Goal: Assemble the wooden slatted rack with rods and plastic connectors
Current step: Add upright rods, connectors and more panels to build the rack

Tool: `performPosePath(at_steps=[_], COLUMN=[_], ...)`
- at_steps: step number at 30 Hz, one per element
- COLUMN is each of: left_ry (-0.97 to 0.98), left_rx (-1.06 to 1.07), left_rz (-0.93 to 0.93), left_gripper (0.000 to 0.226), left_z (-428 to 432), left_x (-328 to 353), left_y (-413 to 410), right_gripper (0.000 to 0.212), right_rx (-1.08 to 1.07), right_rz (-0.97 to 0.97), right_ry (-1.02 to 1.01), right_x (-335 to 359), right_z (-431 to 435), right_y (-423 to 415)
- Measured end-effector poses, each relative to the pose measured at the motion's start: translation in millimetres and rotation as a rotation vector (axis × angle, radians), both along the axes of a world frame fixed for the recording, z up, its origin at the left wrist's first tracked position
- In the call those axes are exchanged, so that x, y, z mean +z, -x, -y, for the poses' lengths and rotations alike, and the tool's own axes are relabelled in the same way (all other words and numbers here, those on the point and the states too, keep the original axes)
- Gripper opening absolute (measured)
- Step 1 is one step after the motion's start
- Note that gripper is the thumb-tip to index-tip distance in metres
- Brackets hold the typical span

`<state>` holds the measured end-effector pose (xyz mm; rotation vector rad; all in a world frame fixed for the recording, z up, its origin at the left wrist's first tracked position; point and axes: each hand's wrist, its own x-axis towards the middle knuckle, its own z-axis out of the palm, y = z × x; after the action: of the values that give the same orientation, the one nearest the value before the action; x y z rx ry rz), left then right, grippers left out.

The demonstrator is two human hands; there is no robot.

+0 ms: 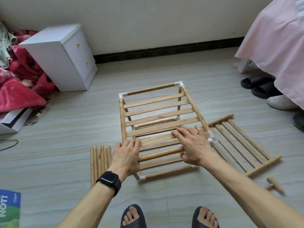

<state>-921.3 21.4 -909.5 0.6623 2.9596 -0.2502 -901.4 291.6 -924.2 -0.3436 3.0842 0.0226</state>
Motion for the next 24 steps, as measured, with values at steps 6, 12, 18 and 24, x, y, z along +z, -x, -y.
performPosePath(at_steps=[6,12,18,24], left_ry=[-0.006,-0.071,-0.098,-0.097], left_rx=[0.011,-0.049,-0.073,-0.029], left_rz=[0.011,-0.141,-0.189,-0.111], left_gripper=[0.074,0.054,0.049,0.050], left_z=[4.6,11.2,10.8,8.6], left_x=[-7.4,-23.0,-24.9,-21.7], left_y=[1.2,15.2,23.0,21.6], right_gripper=[0.091,0.067,0.063,0.066], right_rx=[-0.081,-0.066,-0.070,-0.107], right_rz=[0.075,-0.079,-0.121,-0.097], right_ry=[-0.086,-0.042,-0.037,-0.030], right_x=[8.5,-4.3,-8.4,-8.9], right_z=[-42.4,-43.1,-41.2,-43.5], right_y=[0.9,9.7,15.1,18.1])
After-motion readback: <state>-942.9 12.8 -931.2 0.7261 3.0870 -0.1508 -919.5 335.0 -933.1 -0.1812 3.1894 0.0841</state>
